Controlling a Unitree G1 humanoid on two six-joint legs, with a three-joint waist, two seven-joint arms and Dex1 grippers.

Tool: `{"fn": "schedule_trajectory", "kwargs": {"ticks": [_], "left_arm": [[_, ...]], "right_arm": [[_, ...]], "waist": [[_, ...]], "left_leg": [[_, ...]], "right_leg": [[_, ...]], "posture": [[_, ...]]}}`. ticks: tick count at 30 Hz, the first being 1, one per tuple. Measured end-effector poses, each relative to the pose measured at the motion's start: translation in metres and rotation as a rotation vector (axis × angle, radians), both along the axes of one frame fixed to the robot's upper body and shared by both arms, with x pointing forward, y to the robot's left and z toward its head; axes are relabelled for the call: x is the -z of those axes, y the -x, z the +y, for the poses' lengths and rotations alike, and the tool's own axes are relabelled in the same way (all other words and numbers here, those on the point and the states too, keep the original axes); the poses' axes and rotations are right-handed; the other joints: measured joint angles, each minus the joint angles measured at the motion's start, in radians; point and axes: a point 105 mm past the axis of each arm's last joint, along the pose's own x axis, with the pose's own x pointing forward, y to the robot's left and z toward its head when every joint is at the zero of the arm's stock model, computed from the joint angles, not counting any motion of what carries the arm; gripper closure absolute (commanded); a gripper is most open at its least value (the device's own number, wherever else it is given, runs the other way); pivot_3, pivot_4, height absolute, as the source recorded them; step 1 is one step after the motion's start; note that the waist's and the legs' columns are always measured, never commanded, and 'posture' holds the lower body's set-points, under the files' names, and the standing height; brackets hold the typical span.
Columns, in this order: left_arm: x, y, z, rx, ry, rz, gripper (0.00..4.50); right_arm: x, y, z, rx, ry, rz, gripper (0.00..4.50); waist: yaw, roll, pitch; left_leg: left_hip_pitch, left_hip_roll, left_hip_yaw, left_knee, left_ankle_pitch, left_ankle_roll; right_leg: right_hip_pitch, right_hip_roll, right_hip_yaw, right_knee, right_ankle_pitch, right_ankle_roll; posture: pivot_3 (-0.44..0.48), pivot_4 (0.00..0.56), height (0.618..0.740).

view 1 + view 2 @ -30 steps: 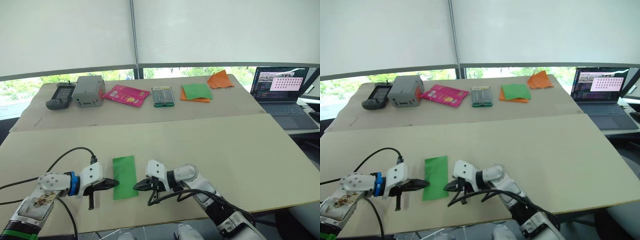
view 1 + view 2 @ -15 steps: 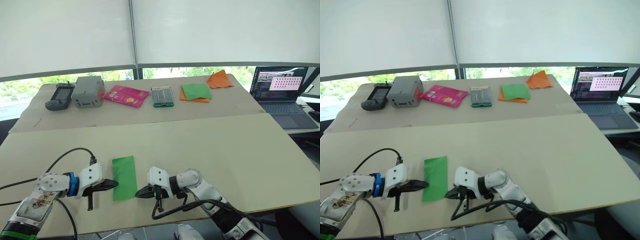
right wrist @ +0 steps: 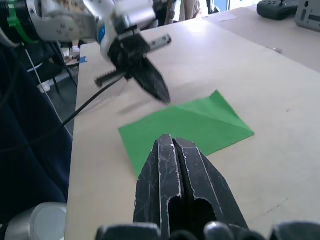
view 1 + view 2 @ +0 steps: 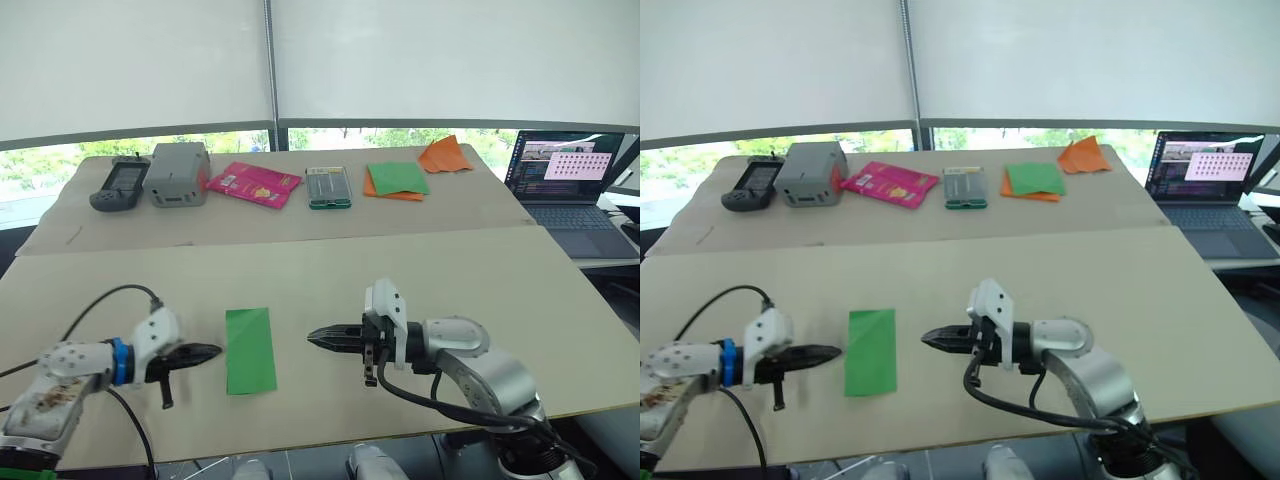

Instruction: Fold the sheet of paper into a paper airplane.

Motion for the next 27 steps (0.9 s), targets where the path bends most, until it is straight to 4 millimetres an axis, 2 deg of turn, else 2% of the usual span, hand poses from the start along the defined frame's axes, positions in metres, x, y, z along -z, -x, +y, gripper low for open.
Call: {"fn": "schedule_trajectory", "kwargs": {"ticks": [2,6,12,15,18,24,27], "left_arm": [[-0.005,0.0,0.006,-0.022,0.016,0.013,4.5],[0.0,0.0,0.009,-0.035,0.009,0.04,4.5],[0.026,0.003,-0.02,0.035,0.048,0.102,4.5],[0.032,-0.001,-0.032,0.056,0.05,0.1,4.5],[0.029,-0.006,-0.039,0.068,0.062,0.078,4.5],[0.005,-0.018,-0.063,0.134,0.128,0.037,4.5],[0.014,-0.021,-0.07,0.161,0.096,0.045,4.5]], "right_arm": [[0.004,0.0,-0.002,0.024,0.004,0.021,4.48],[0.009,0.0,-0.004,0.069,0.0,0.045,4.48],[0.006,0.0,-0.004,0.089,-0.01,0.038,4.48],[0.008,0.001,-0.006,0.104,0.009,0.048,4.48],[0.009,0.003,-0.008,0.111,0.009,0.057,4.48],[0.008,0.003,-0.008,0.132,0.003,0.062,4.48],[0.008,0.001,-0.009,0.152,0.004,0.06,4.48]], "waist": [[0.002,0.002,0.001],[0.002,0.003,0.003],[0.003,0.001,0.002],[0.005,0.0,0.001],[0.004,-0.001,0.001],[0.006,-0.001,0.001],[0.004,0.002,0.0]], "left_leg": [[-0.002,0.0,0.0,0.0,0.0,0.0],[-0.006,-0.002,0.0,0.001,0.0,0.0],[-0.008,-0.002,0.0,0.001,0.0,0.001],[-0.009,-0.003,-0.001,0.001,0.001,0.001],[-0.009,-0.003,-0.002,0.001,0.001,0.001],[-0.01,-0.004,-0.004,0.002,0.004,0.006],[-0.01,-0.006,-0.007,0.002,0.004,0.007]], "right_leg": [[0.0,0.0,0.0,-0.005,0.0,0.0],[0.0,-0.002,0.0,-0.009,0.0,0.0],[-0.001,-0.002,0.0,-0.008,0.0,0.0],[-0.001,-0.002,0.0,-0.008,0.0,0.0],[0.0,-0.002,0.0,-0.008,0.0,0.001],[0.001,-0.002,0.0,-0.008,0.002,0.003],[0.001,-0.002,0.0,-0.008,0.002,0.003]], "posture": [[0.0,0.15,0.74],[0.0,0.15,0.74],[0.0,0.15,0.74],[0.0,0.15,0.74],[0.0,0.15,0.74],[0.0,0.15,0.74],[0.0,0.15,0.74]]}}
